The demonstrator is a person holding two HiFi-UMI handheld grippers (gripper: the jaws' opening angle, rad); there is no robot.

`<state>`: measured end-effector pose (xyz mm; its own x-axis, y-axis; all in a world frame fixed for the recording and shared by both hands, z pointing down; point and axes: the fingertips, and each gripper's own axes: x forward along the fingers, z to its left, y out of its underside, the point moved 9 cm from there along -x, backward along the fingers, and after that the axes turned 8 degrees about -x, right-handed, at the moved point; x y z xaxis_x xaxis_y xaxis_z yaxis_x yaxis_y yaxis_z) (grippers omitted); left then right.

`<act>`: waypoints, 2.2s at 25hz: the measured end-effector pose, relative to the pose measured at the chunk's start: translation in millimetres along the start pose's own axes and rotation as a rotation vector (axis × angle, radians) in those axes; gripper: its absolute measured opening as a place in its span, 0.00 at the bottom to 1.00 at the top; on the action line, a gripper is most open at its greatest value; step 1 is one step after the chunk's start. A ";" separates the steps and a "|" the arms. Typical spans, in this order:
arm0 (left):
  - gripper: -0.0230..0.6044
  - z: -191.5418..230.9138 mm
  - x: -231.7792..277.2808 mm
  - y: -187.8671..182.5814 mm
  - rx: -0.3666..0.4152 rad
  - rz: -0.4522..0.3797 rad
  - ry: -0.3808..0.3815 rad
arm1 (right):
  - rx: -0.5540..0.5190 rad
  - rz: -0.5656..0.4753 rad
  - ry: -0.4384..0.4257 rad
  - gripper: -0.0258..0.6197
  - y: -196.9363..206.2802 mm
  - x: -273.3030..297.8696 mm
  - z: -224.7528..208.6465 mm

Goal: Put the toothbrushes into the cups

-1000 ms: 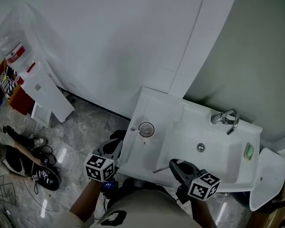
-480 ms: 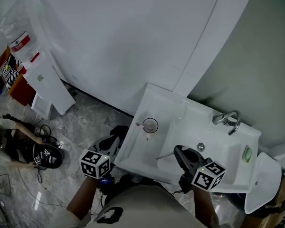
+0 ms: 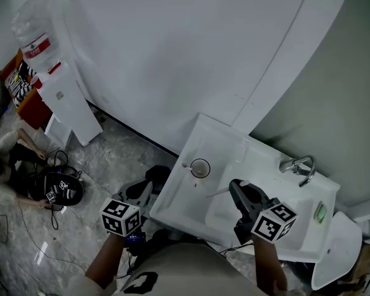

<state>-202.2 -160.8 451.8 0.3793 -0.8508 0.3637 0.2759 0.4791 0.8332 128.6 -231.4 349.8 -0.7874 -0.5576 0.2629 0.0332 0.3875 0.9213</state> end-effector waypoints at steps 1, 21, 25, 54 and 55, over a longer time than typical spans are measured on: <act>0.07 -0.6 -1.2 1.4 -0.002 0.000 -0.004 | -0.005 -0.005 0.003 0.09 -2.5 2.1 -1.7; 0.07 -3.8 -15.8 14.9 -0.031 0.004 -0.083 | -0.024 -0.046 0.062 0.09 8.9 77.7 -44.9; 0.07 -1.7 -18.3 15.8 -0.038 0.004 -0.099 | -0.018 -0.013 0.055 0.09 22.8 91.2 -49.3; 0.07 4.7 -22.7 26.8 -0.058 0.013 -0.119 | 0.051 0.081 0.094 0.09 90.5 120.9 -71.9; 0.07 4.9 -22.6 27.2 -0.059 0.014 -0.118 | 0.054 0.081 0.096 0.09 90.8 121.1 -72.5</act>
<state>-207.6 -129.6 468.3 0.2777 -0.8620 0.4241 0.3245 0.4997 0.8031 80.8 -316.9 486.1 -0.7206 -0.5897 0.3647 0.0593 0.4716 0.8798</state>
